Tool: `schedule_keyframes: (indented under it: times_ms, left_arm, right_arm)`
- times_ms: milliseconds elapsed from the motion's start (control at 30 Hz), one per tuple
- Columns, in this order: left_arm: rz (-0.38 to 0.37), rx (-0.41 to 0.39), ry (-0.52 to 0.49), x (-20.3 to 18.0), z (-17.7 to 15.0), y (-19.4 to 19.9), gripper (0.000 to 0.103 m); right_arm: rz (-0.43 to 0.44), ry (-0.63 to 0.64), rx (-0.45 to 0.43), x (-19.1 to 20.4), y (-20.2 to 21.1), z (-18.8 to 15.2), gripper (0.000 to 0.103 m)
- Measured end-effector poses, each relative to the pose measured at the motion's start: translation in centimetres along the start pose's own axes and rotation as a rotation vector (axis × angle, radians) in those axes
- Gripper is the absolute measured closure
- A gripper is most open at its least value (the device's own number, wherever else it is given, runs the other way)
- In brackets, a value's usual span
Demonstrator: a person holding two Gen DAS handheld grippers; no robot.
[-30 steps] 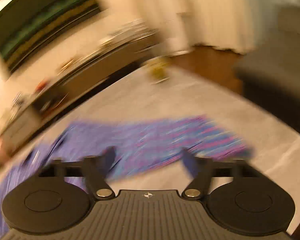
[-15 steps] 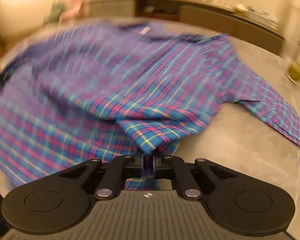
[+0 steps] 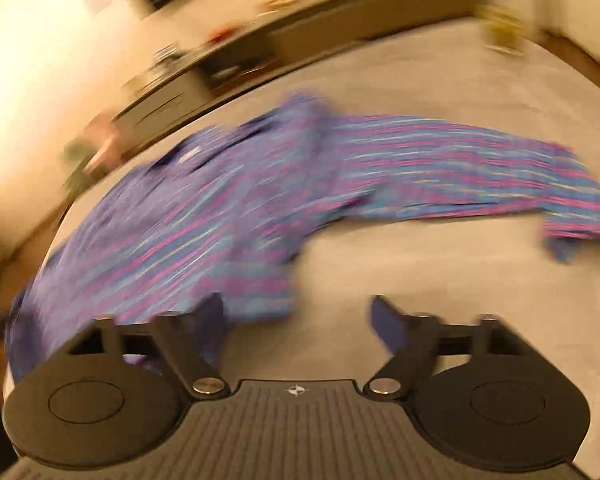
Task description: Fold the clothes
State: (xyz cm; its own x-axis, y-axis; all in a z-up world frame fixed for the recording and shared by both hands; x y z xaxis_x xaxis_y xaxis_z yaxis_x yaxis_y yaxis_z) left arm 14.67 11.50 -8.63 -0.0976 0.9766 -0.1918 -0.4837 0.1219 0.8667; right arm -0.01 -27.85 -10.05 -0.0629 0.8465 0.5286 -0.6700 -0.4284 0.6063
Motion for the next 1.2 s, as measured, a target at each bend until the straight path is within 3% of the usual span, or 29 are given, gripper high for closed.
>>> schedule_keyframes:
  times_ms: [133,167,200,267,367,467,533,567,600,667,767,867,933,967,1033,1067,1200]
  left_arm:
    - [0.047,0.004,-0.065,-1.7,-2.1,-1.1,0.025]
    - [0.055,-0.012,-0.087,-2.0,-2.3,-1.0,0.034]
    - [0.058,-0.021,-0.105,-2.2,-2.5,-0.9,0.059]
    - [0.039,-0.020,-0.112,-2.2,-2.3,-0.7,0.083]
    - [0.021,-0.039,-0.138,-2.7,-2.3,0.2,0.084]
    - [0.006,-0.052,-0.174,-3.3,-2.6,1.0,0.075]
    - [0.004,-0.043,-0.213,-3.9,-3.2,1.1,0.074]
    - [0.002,-0.039,-0.233,-4.1,-3.5,1.2,0.075]
    - [0.001,-0.035,-0.252,-4.4,-3.8,1.2,0.079]
    - [-0.002,-0.027,-0.291,-5.0,-4.4,1.3,0.084]
    - [-0.060,-0.037,-0.337,-5.0,-5.4,3.4,0.089]
    - [-0.127,-0.092,-0.382,-5.6,-5.1,6.7,0.088]
    - [-0.159,-0.135,-0.411,-6.3,-4.4,8.5,0.084]
    - [-0.175,-0.156,-0.425,-6.7,-4.1,9.4,0.082]
    - [-0.200,-0.198,-0.449,-7.6,-3.1,10.9,0.079]
    - [-0.207,-0.219,-0.456,-8.0,-2.4,11.4,0.079]
    - [-0.286,-0.272,-0.465,-7.7,-0.3,14.3,0.073]
  right_arm:
    - [0.012,0.121,0.058,2.9,-3.0,-1.2,0.012]
    - [-0.012,0.148,0.067,3.3,-3.9,-1.3,0.012]
    - [-0.039,0.183,0.074,3.7,-4.6,-1.5,0.012]
    - [-0.075,0.255,0.071,4.2,-5.6,-1.3,0.012]
    - [-0.098,0.268,0.046,3.9,-6.2,-0.2,0.012]
    - [-0.109,0.341,0.074,4.2,-7.3,0.1,0.012]
    - [-0.131,0.428,0.105,4.8,-8.3,0.0,0.036]
    - [-0.147,0.473,0.121,5.2,-8.7,-0.1,0.086]
    - [-0.162,0.515,0.131,5.7,-8.7,-0.2,0.103]
    - [-0.137,0.565,0.120,7.2,-7.3,-0.3,0.103]
    - [-0.019,0.559,0.125,10.4,-0.7,-1.1,0.103]
    - [0.067,0.624,0.204,12.7,6.7,-4.0,0.103]
    - [0.042,0.670,0.291,12.5,9.3,-6.1,0.103]
    - [0.028,0.678,0.327,12.2,9.9,-6.9,0.097]
    - [0.019,0.672,0.349,11.5,10.5,-7.1,0.063]
    - [0.018,0.654,0.312,11.4,10.8,-6.2,0.040]
    - [0.004,0.560,0.149,10.6,11.0,-1.7,0.027]
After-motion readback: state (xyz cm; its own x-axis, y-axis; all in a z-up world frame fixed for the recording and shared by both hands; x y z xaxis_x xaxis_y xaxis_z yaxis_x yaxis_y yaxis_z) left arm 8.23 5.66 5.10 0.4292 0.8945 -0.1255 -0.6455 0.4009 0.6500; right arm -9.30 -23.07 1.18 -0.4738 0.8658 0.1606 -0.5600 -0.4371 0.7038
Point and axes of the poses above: each gripper's, at about its wrist camera, not at the fingertips, and y roughly against the way its jaws point, x to its left, z to its top, the point moved 3 cm from there along -y, roughly the way its jaws point, and after that the axes turned 10 degrees about z, right-handed, at the moved point
